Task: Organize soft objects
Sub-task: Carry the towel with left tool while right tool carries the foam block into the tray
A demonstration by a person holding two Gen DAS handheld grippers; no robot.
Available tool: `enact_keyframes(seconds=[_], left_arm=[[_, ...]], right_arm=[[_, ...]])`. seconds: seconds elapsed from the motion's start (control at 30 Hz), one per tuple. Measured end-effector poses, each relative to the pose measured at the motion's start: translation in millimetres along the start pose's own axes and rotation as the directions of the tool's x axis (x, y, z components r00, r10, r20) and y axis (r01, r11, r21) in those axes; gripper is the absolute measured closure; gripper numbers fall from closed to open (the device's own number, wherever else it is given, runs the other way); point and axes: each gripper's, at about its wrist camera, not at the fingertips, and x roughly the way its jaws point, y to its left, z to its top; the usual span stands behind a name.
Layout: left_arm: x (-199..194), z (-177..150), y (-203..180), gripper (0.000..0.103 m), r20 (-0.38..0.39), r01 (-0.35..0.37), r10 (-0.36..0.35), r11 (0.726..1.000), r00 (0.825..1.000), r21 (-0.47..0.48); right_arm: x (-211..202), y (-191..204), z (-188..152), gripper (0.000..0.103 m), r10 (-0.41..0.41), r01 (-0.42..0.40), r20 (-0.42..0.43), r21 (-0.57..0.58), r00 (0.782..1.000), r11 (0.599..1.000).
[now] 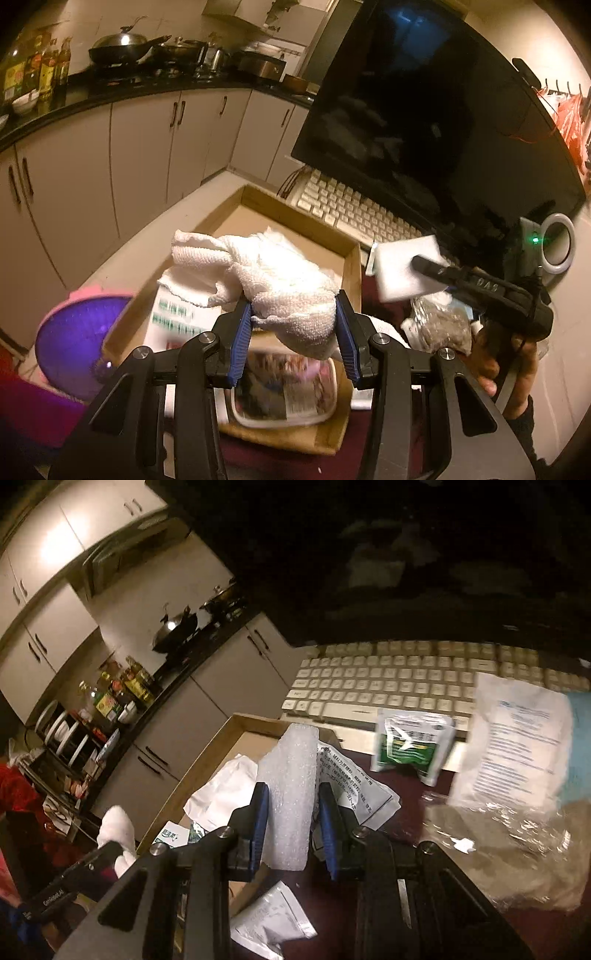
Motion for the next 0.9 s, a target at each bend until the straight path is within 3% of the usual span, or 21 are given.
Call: enact_keyframes(seconds=[0.17,0.3,0.47,0.6,0.67,0.77,0.8,0.9], left_arm=[[46,34,0,0.062,-0.064,-0.033,0.039,0.996,0.997,0.087],[92,53,3,0.061,-0.115,-0.051,0.066,0.99,0.991,0.129],[145,56,20,0.06,-0.221,-0.091,0.117,0.988,0.968,0.124],[145,59,26,0.058,-0.232,-0.073,0.091,0.994,0.968,0.087],[140,57,21,0.05,-0.231,-0.06,0.083,0.992,0.969,0.107],[139,52,15,0.049,-0.259,-0.088,0.126,0.984,0.958,0.152],[136,51,13,0.049,-0.256,-0.095,0.132,0.984,0.958,0.15],[127,51,18,0.045,-0.214,-0.061,0.076,0.995,0.974,0.076]], right_arm=[[43,15,10,0.077,0.014,-0.015,-0.031,-0.006,0.999,1.0],[76,5,18,0.077,-0.007,0.009,-0.068,0.031,0.998,0.999],[92,-3,19,0.072,0.011,-0.006,-0.08,0.064,0.997,0.998],[97,-3,17,0.069,0.029,-0.021,-0.125,0.065,0.992,0.998],[94,-3,15,0.058,0.058,-0.049,-0.125,0.079,0.99,0.996],[86,0,13,0.04,0.078,-0.069,-0.101,0.084,0.992,0.994],[81,2,12,0.039,0.063,-0.056,-0.092,0.077,0.994,0.996],[69,6,10,0.038,0.073,-0.069,-0.063,0.063,0.995,0.996]])
